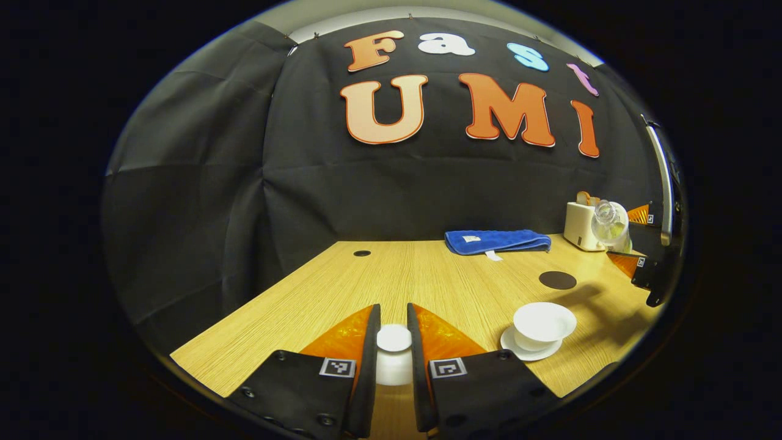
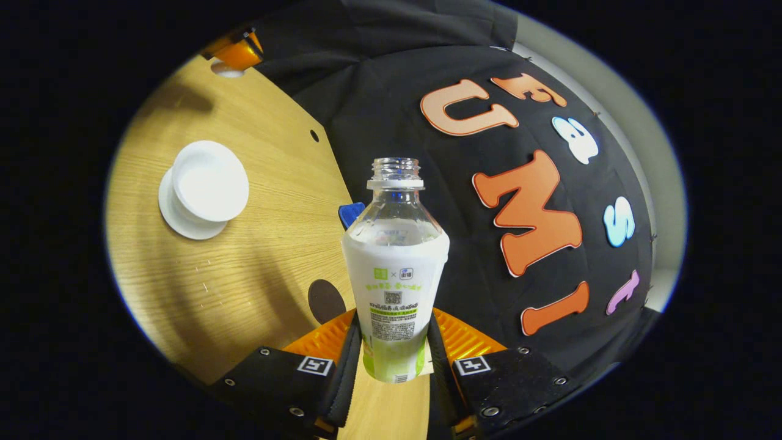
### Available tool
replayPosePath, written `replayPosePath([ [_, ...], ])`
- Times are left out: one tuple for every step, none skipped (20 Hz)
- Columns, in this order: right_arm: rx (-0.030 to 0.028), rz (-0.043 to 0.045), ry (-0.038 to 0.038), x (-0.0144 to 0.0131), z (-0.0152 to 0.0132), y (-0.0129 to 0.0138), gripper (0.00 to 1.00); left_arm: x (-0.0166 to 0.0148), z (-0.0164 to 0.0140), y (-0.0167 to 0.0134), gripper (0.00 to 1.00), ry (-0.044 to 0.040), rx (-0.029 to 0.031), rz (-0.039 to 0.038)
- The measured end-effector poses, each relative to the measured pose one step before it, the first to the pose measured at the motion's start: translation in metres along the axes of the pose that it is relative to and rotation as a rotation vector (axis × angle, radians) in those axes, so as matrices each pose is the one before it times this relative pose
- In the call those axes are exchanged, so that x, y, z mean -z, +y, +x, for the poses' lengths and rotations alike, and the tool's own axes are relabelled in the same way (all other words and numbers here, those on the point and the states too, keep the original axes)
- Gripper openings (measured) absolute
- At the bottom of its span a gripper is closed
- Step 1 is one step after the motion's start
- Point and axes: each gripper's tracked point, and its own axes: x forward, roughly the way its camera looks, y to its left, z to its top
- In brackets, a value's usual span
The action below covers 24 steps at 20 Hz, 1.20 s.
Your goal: Open the teacup lid with one hand, grasp the water bottle and pour water into the teacup with the other hand; after pouring, place the water bottle on the coaster and then close the teacup lid.
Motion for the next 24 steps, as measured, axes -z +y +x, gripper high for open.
replayPosePath([
  [0.00949,-0.03165,-0.00995,-0.00109,-0.00156,-0.00090,0.58,0.00003,-0.00141,0.00115,0.30,-0.00130,-0.00044,0.00181],
  [0.00835,-0.02171,-0.00353,-0.00104,0.00018,-0.00053,0.58,-0.00018,-0.00134,0.00069,0.28,-0.00068,-0.00149,0.00082],
  [-0.00091,-0.01005,-0.00067,-0.00055,-0.00096,0.00230,0.58,0.00039,-0.00034,0.00025,0.30,0.00015,-0.00042,0.00056],
  [-0.01094,-0.01047,-0.00713,-0.00202,0.00110,0.00583,0.58,0.00059,0.00127,0.00084,0.30,0.00018,-0.00019,-0.00126],
  [-0.00428,-0.01284,-0.00722,-0.00208,-0.00106,0.00400,0.58,0.00107,0.00069,-0.00119,0.30,0.00175,0.00267,-0.00136],
  [0.00347,-0.01720,-0.00705,-0.00208,0.00029,-0.00181,0.58,0.00088,-0.00094,-0.00086,0.30,0.00054,0.00345,0.00020],
  [0.00837,-0.01797,-0.00389,0.00046,0.00030,-0.00237,0.58,0.00028,-0.00013,-0.00032,0.29,0.00174,0.00251,0.00052],
  [0.00718,-0.01366,-0.00593,-0.00085,0.00048,0.00077,0.58,0.00014,-0.00003,0.00114,0.28,-0.00099,0.00197,0.00018],
  [0.00668,-0.01140,-0.00194,0.00012,-0.00015,0.00042,0.58,-0.00048,-0.00021,0.00015,0.30,-0.00095,-0.00052,0.00035],
  [0.00263,-0.01474,-0.00652,-0.00063,0.00055,-0.00043,0.58,-0.00019,-0.00023,0.00010,0.28,-0.00064,0.00052,0.00030],
  [0.00234,-0.01774,-0.00617,-0.00067,-0.00002,-0.00079,0.58,0.00009,0.00058,0.00042,0.30,0.00115,0.00026,0.00086],
  [0.00468,-0.02040,-0.00576,-0.00036,0.00064,-0.00077,0.58,0.00123,-0.00006,-0.00081,0.29,0.00149,0.00269,0.00078],
  [0.00939,-0.02523,-0.00493,-0.00035,0.00028,-0.00143,0.58,-0.00004,0.00028,0.00024,0.30,0.00131,0.00113,0.00169],
  [0.01289,-0.02654,-0.00709,-0.00193,0.00104,0.00032,0.58,0.00072,0.00021,-0.00022,0.29,0.00038,0.00134,0.00162],
  [0.01156,-0.02329,-0.00510,-0.00029,0.00058,-0.00113,0.58,-0.00090,-0.00027,0.00050,0.30,-0.00141,-0.00127,0.00047],
  [0.00686,-0.01737,-0.00256,0.00096,0.00056,-0.00022,0.58,0.00036,0.00020,0.00217,0.30,-0.00209,-0.00097,0.00072],
  [0.00222,-0.01213,0.00126,0.00043,-0.00038,0.00008,0.58,-0.00035,0.00030,0.00104,0.30,-0.00262,-0.00334,0.00103],
  [0.00437,-0.01429,-0.00165,-0.00082,0.00181,-0.00066,0.58,0.00089,-0.00038,0.00081,0.29,0.00079,-0.00011,0.00071],
  [0.01416,-0.01502,-0.00663,-0.00061,0.00044,-0.00200,0.58,0.00116,0.00084,-0.00004,0.30,0.00240,0.00039,0.00182],
  [0.01569,-0.01725,-0.00572,-0.00168,-0.00175,-0.00217,0.58,0.00047,-0.00012,0.00032,0.30,0.00255,0.00150,0.00232],
  [0.01516,-0.01318,-0.00702,-0.00133,-0.00147,-0.00115,0.58,-0.00073,-0.00010,-0.00042,0.30,-0.00038,0.00123,0.00159],
  [0.01014,-0.01153,-0.00501,-0.00046,0.00146,-0.00121,0.58,-0.00017,0.00090,0.00136,0.30,-0.00068,-0.00072,0.00130],
  [0.00989,-0.00752,-0.00411,0.00010,-0.00031,-0.00105,0.58,-0.00091,-0.00041,0.00012,0.29,-0.00106,-0.00103,0.00082],
  [0.00968,-0.01086,-0.00495,-0.00071,0.00081,-0.00214,0.58,-0.00015,-0.00048,0.00060,0.30,-0.00106,-0.00226,0.00118],
])
